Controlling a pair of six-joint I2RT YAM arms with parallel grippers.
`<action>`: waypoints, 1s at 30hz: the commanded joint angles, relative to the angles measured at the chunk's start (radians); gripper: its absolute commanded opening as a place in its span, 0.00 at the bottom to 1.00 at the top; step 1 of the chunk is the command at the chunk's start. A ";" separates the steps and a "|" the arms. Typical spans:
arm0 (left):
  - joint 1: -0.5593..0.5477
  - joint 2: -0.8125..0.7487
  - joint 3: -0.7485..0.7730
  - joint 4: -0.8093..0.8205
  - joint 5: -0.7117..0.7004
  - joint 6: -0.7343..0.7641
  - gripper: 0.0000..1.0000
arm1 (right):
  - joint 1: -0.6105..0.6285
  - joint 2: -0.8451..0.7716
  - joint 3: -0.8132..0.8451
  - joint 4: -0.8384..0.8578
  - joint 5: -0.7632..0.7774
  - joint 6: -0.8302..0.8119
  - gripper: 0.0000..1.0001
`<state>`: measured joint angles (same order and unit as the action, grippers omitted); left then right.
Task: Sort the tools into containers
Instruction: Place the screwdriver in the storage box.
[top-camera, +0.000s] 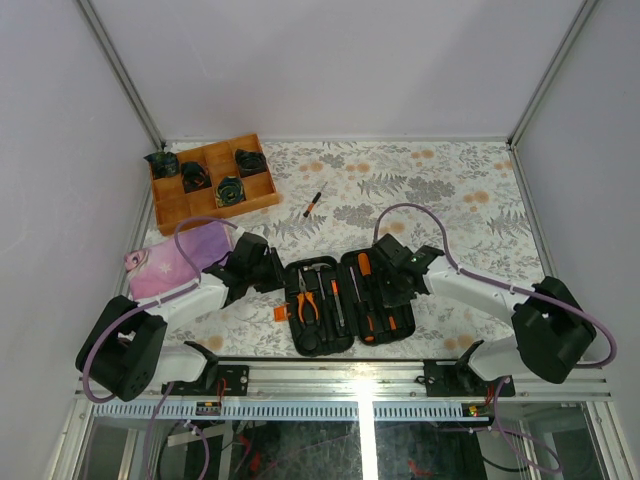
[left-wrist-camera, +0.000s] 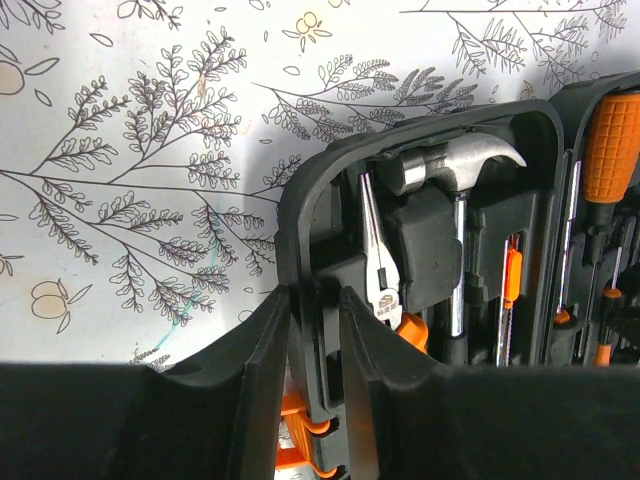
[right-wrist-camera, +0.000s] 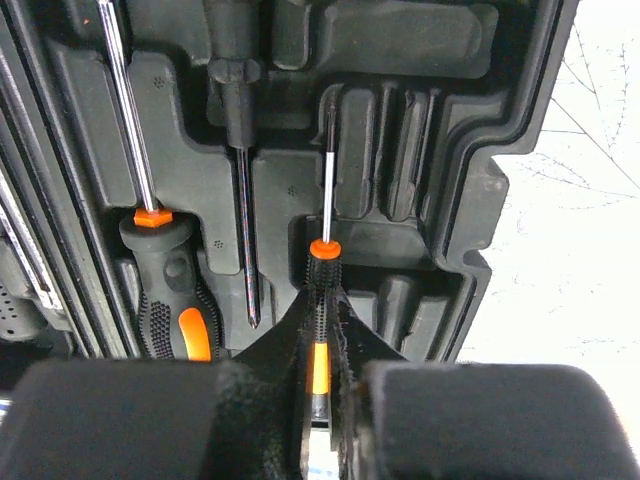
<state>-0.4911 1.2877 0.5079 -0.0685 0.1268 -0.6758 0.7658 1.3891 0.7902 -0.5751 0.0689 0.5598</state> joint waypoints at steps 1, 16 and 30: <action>-0.006 0.019 -0.010 0.032 -0.008 0.015 0.22 | 0.005 0.096 -0.013 -0.042 -0.048 -0.014 0.05; -0.009 0.030 0.009 0.040 0.014 0.032 0.16 | 0.083 0.395 -0.046 0.075 -0.137 0.020 0.00; -0.027 -0.048 0.042 -0.044 -0.068 0.010 0.18 | 0.178 0.240 0.050 0.001 0.085 0.093 0.04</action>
<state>-0.4980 1.2762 0.5110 -0.0799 0.1135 -0.6743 0.8986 1.5963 0.9154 -0.7033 0.2321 0.5629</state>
